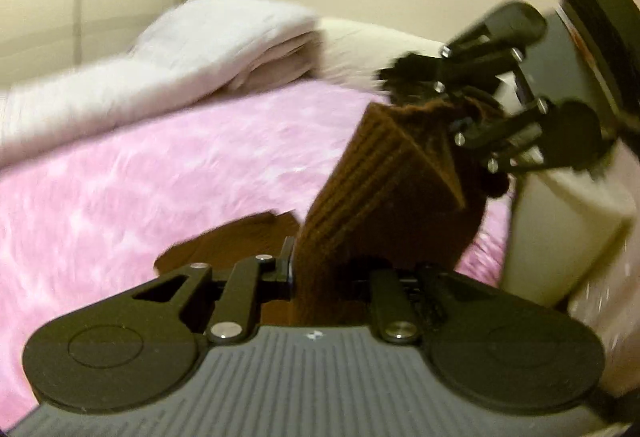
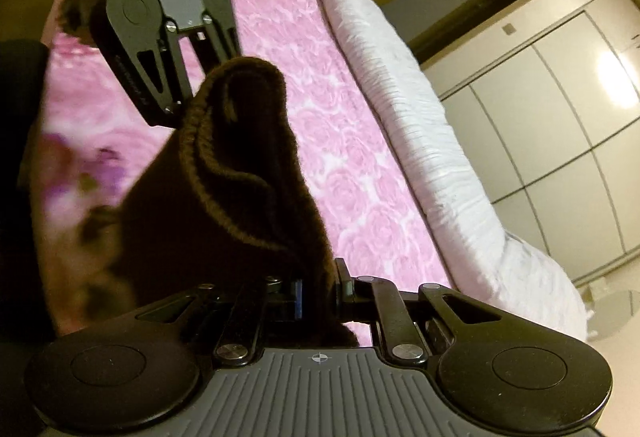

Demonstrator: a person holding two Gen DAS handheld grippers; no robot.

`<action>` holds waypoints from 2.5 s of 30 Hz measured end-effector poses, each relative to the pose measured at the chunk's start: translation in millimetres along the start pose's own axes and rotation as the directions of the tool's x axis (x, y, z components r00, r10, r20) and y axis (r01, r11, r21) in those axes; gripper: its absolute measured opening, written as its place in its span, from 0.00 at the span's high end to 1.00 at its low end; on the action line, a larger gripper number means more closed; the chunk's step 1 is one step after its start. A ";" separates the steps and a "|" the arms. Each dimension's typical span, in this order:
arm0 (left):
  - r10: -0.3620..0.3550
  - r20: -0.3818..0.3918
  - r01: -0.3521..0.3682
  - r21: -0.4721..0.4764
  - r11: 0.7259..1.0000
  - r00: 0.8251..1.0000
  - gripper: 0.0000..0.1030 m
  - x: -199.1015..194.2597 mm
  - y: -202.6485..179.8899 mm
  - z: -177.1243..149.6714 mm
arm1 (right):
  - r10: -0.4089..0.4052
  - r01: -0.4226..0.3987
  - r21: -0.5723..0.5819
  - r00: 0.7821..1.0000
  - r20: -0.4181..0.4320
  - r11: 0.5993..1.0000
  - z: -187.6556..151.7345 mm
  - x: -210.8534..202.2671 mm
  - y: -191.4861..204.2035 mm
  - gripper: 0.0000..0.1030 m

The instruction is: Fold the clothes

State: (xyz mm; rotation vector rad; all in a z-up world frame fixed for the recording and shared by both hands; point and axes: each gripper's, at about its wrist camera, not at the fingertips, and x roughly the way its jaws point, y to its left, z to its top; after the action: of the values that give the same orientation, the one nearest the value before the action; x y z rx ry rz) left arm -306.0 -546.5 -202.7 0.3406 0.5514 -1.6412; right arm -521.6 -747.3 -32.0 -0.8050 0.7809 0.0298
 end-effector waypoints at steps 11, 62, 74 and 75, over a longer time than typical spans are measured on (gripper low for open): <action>0.013 -0.164 -0.071 -0.354 0.933 0.986 0.69 104.7 120.2 -43.4 | 0.149 -0.141 0.122 0.987 -0.061 0.982 -42.4 184.6 -40.4 0.78; -0.166 -0.025 0.128 -0.526 0.841 0.986 0.81 30.1 49.4 -108.4 | 0.044 -0.209 0.882 0.977 0.210 0.423 -102.4 42.5 14.4 0.44; -0.055 0.017 0.054 -0.613 0.789 0.998 0.84 17.8 29.8 -129.7 | 0.279 -0.279 0.644 0.954 0.105 0.712 -5.4 136.0 18.9 0.44; -0.061 0.018 0.059 -0.615 0.786 0.998 0.83 16.6 32.0 -129.2 | 0.285 -0.269 0.633 0.955 0.079 0.726 -2.3 148.4 18.4 0.44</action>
State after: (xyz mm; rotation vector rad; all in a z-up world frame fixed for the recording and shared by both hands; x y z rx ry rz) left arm -289.0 -493.6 -324.8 -0.1670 1.0723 -1.4227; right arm -421.0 -774.2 -139.4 -0.0264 0.8577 0.0197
